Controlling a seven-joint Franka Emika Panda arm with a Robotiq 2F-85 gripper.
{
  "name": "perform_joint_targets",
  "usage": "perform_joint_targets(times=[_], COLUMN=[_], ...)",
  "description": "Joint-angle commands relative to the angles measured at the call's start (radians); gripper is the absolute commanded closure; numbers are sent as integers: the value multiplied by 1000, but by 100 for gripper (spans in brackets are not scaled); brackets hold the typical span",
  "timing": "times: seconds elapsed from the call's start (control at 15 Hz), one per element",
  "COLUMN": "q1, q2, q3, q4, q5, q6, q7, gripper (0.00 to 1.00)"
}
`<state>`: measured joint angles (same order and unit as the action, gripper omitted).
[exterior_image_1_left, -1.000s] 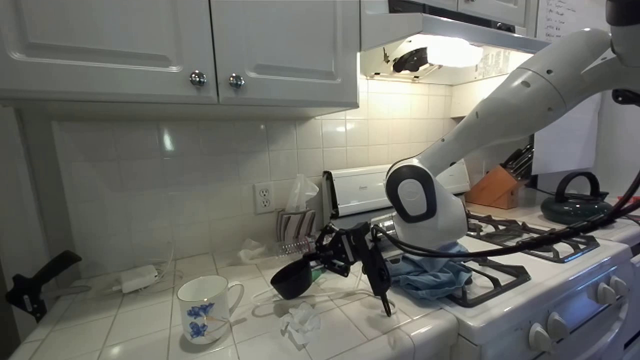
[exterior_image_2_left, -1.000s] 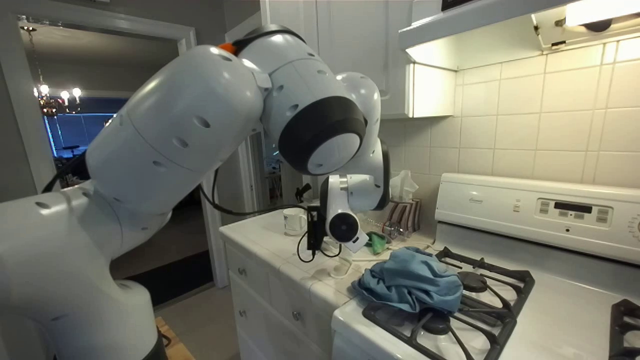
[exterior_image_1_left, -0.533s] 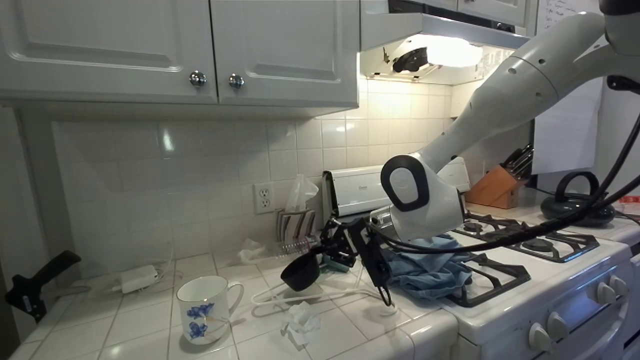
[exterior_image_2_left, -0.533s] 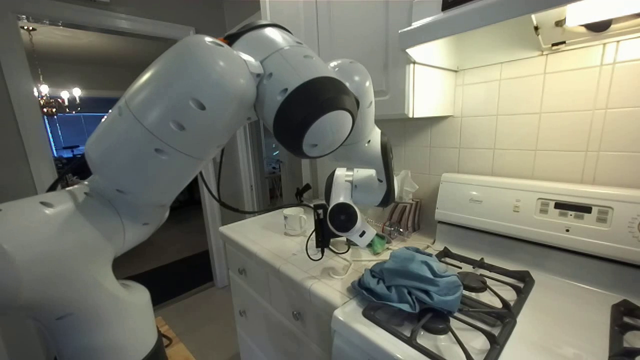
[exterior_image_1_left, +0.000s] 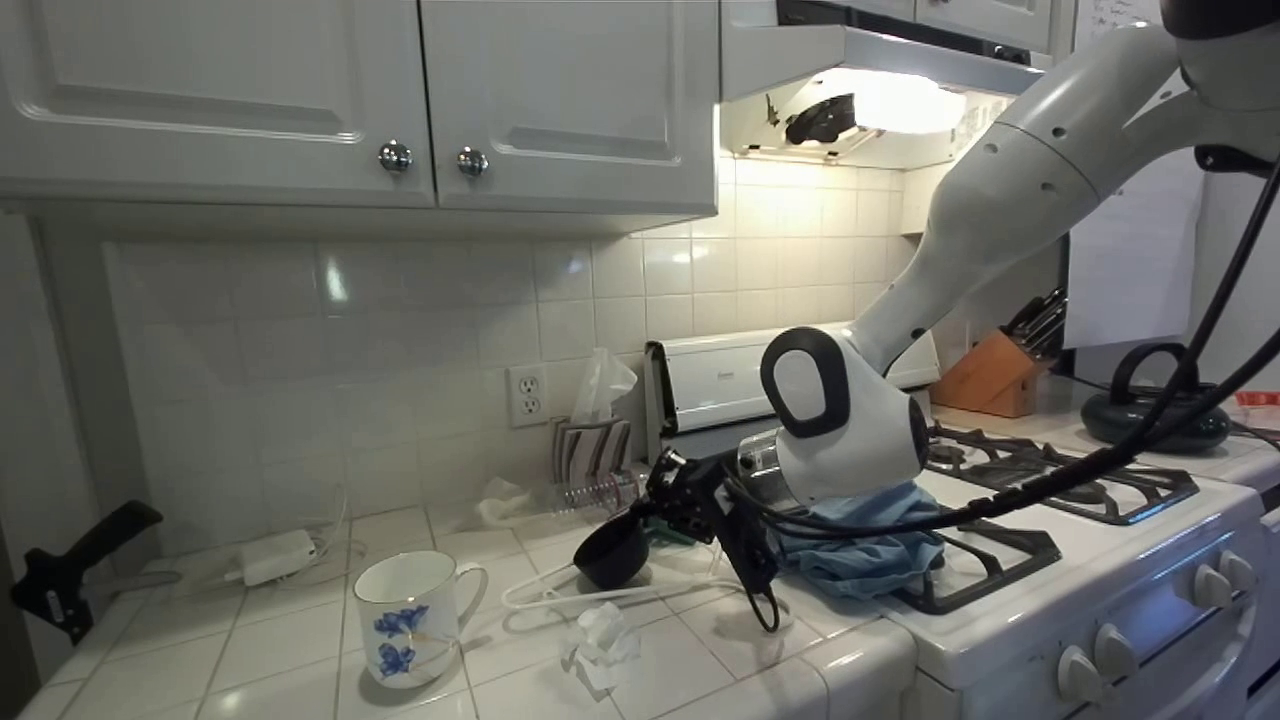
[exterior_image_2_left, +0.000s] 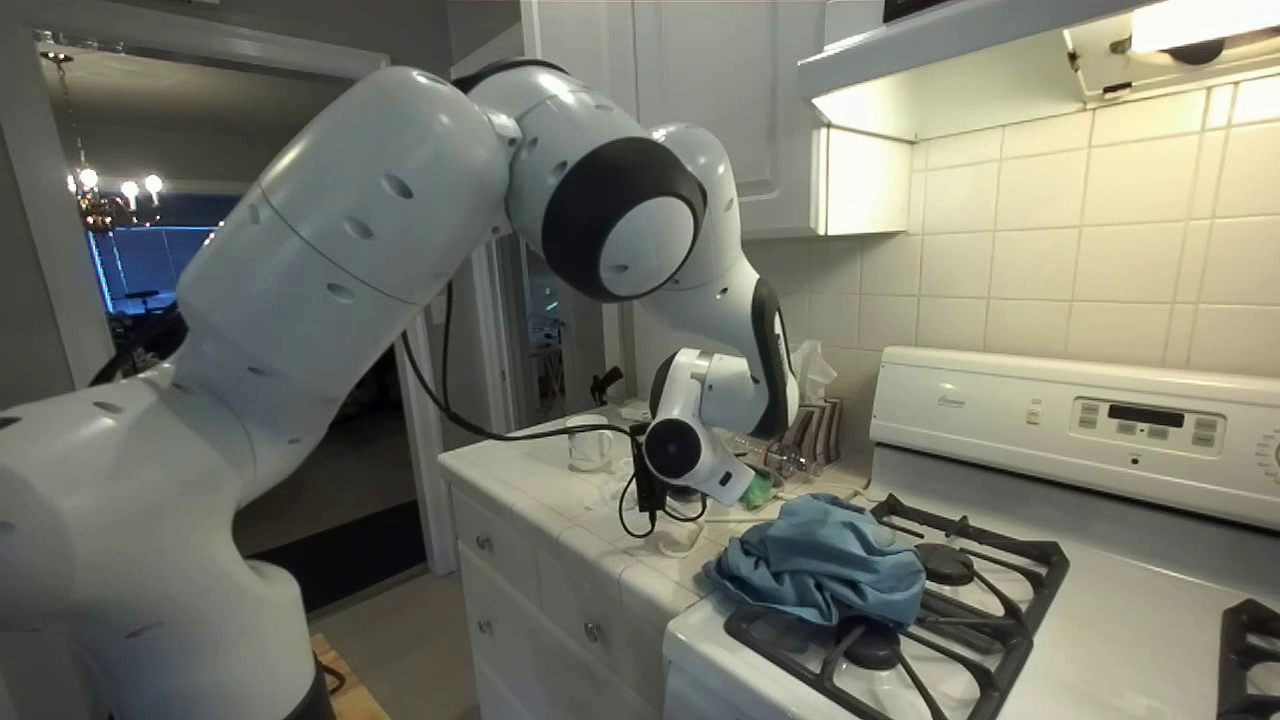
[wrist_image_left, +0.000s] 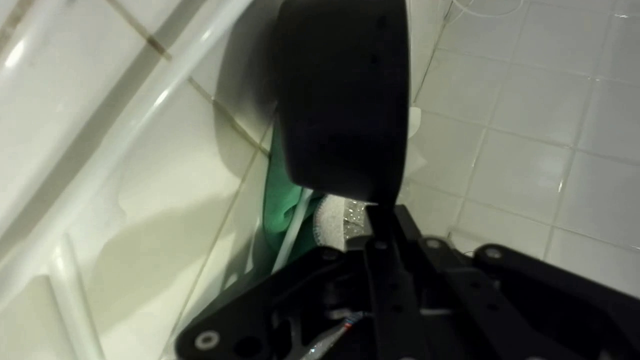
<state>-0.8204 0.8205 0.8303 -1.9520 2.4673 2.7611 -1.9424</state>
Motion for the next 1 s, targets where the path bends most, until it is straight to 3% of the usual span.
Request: perform_joint_targets(times=[0.0,0.2,0.27,0.33,0.47,0.53,0.6,0.73,0.8,0.87,0.93], q1=[33,35,34,32,29,194,214,360,241,282,472], q2=[0,12,10,8,-11,-158,-170,-244,-185,-232,-326], q3=[-37,-42,-42,-43,-42,-220,-242,-391,-252,-276,-446], q4=[-6,-16,-18,-22,-24,-56,-49,-54,-24,-27,-42], q5=[71,81,75,72,72,43,57,68,77,69,46], q6=[-79,-131,-137,-145,-133,-216,-199,-189,-85,-40,-44], q7=[-71,-74,-62,-58,-47,166,196,324,224,280,448], gripper=[99,99,70,68,55,49,42,28,20,13,6])
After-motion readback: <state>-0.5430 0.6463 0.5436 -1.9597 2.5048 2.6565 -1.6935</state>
